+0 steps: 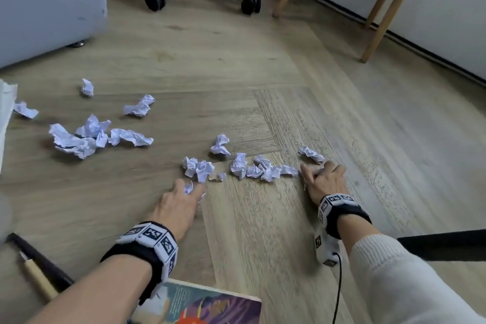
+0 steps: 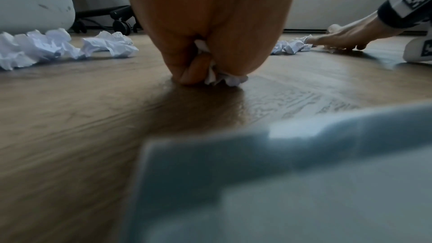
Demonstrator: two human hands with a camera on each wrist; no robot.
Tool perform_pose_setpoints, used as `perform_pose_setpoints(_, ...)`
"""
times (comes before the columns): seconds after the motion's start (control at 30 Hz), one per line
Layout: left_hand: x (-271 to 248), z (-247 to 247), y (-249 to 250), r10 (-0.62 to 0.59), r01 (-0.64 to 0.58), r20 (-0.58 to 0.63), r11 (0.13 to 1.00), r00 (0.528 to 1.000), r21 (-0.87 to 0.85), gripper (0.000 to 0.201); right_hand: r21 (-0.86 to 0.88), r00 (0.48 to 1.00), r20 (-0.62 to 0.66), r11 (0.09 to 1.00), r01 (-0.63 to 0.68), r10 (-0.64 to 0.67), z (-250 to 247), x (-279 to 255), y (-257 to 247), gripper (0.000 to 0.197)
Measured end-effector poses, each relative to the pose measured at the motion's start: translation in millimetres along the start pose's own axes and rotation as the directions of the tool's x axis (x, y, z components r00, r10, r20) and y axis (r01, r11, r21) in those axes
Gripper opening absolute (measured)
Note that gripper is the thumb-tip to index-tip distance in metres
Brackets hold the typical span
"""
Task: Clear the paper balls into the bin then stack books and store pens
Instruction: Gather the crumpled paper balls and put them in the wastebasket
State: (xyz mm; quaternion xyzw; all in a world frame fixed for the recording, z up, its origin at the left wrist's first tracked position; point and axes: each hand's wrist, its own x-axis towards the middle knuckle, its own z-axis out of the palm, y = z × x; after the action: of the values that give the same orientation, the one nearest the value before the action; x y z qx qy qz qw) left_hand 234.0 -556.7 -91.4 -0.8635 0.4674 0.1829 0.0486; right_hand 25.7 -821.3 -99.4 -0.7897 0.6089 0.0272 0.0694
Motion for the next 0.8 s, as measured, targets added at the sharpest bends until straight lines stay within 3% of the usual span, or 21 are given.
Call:
perform_pose_setpoints(0.07, 1, 2, -2, -0.010, 0.010, 0.000, 0.999, 1.000, -0.046, 0.028, -0.203, 0.968, 0.083, 0.947, 0.250, -0.237, 2, -1, -9, 0.036)
perform_pose_setpoints(0.1, 1, 3, -3, -0.015, 0.014, -0.006, 0.998, 1.000, -0.063, 0.029, -0.230, 0.953, 0.120, 0.926, 0.299, -0.278, 3, 3, -12, 0.031)
perform_pose_setpoints(0.17, 1, 4, -4, -0.013, 0.012, -0.008, 0.998, 1.000, -0.068, 0.032, -0.148, 0.966, 0.090, 0.956, 0.254, -0.243, -2, 12, -18, 0.028)
perform_pose_setpoints(0.23, 2, 5, -4, -0.005, 0.004, -0.006, 0.998, 1.000, -0.070, 0.036, -0.038, 0.983, -0.057, 0.984, 0.173, -0.175, -8, 23, -22, 0.023)
perform_pose_setpoints(0.3, 2, 6, -4, -0.002, 0.000, -0.016, 0.996, 1.000, -0.085, 0.033, 0.138, 0.990, -0.133, 0.988, 0.071, -0.053, -12, 34, -29, 0.026)
perform_pose_setpoints(0.37, 2, 5, -4, 0.001, -0.003, -0.028, 0.996, 1.000, -0.089, 0.030, 0.260, 0.996, -0.079, 0.966, -0.014, 0.036, -10, 44, -36, 0.036)
perform_pose_setpoints(0.43, 0, 5, -4, 0.010, -0.012, -0.026, 0.996, 1.000, -0.087, 0.029, 0.241, 0.998, 0.054, 0.970, 0.005, -0.018, -2, 47, -48, 0.049)
perform_pose_setpoints(0.5, -2, 2, -4, 0.019, -0.021, -0.021, 0.996, 1.000, -0.081, 0.026, 0.245, 0.978, 0.139, 0.963, 0.116, -0.153, 0, 35, -69, 0.066)
perform_pose_setpoints(0.6, -1, 1, -4, 0.018, -0.018, -0.014, 0.999, 1.000, -0.044, 0.019, 0.378, 0.918, 0.122, 0.873, 0.308, -0.377, 4, -8, -101, 0.083)
perform_pose_setpoints(0.7, 2, 4, -5, -0.021, 0.019, -0.017, 0.997, 1.000, -0.076, 0.028, 0.118, 0.791, 0.096, 0.796, 0.594, -0.604, 21, -47, -114, 0.078)
perform_pose_setpoints(0.8, 6, 9, -6, -0.056, 0.053, -0.037, 0.995, 0.998, -0.089, 0.060, -0.032, 0.668, 0.075, 0.668, 0.744, -0.740, 30, -66, -118, 0.053)
